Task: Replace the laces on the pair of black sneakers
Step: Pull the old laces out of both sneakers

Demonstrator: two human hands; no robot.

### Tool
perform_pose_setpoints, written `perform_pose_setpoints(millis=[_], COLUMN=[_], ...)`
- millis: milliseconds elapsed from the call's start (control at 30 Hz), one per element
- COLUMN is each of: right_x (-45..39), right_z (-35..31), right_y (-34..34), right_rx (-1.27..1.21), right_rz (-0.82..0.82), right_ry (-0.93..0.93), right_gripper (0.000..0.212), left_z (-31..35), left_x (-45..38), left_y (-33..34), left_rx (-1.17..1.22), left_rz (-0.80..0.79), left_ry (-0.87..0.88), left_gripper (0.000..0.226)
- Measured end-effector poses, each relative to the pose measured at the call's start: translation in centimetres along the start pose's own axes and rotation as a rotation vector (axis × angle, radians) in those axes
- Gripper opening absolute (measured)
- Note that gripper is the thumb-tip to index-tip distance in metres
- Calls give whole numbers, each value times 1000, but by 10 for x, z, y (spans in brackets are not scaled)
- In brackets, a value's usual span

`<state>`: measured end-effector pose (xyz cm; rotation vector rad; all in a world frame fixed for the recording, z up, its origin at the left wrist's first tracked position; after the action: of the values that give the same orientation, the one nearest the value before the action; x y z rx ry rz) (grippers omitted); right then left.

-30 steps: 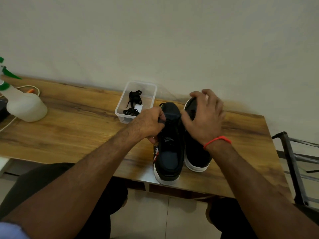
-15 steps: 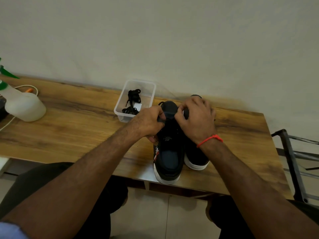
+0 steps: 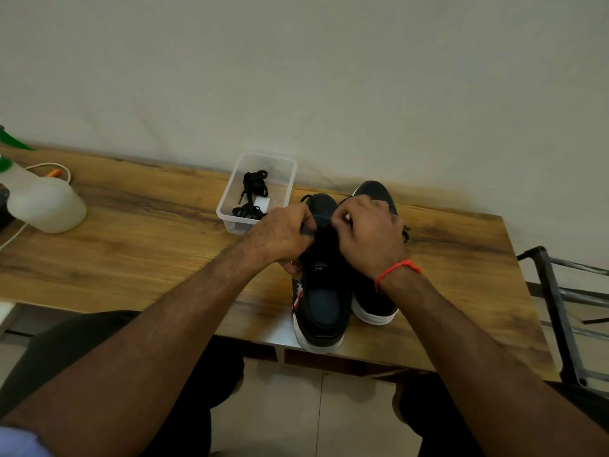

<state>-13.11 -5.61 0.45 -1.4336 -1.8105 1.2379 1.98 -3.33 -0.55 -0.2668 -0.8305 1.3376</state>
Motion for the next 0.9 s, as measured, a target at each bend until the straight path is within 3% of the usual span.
perform_pose_setpoints(millis=[100,200,333,533,600,700,800,867,900], right_x=[-11,-15,-14,-17,-17,-15,-8,-3,1], right_z=[15,30,37,40,38,30,20,15,14], right_y=[-30,-50,-51,-55,-53,-47,-37,-25,-18], right_rx=[-547,-942,-1012,-1150,-1000,-507,-334,-98,6], right_rz=[328,389,324,379,281,128,104,-85,-199], right_ry=[228,402,446,468,386,209,94,111,129], right_gripper=[13,11,6,11,28,46,24,5,17], left_z=[-1,-1,1,6,6,6,8,11,12], left_x=[1,0,1,6,5,2,1,4,6], left_y=[-1,-1,1,7,8,10,11,15,16], left_rx=[13,1,-30,-137,-151,-170,-284,-376,-408], left_rz=[-1,-2,-17,33,56,108,204,275,307], left_ry=[0,-4,3,86,104,151,206,231,235], left_gripper=[17,17,24,32,35,40,31,27,26])
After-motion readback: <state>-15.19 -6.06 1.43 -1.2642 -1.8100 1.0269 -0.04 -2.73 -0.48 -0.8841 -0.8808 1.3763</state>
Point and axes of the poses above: each hand's wrist, its own x-axis away from the middle knuckle, its own y-axis out of the palm, z = x × y, the point moved 4 cm from there along -x, towards the middle knuckle
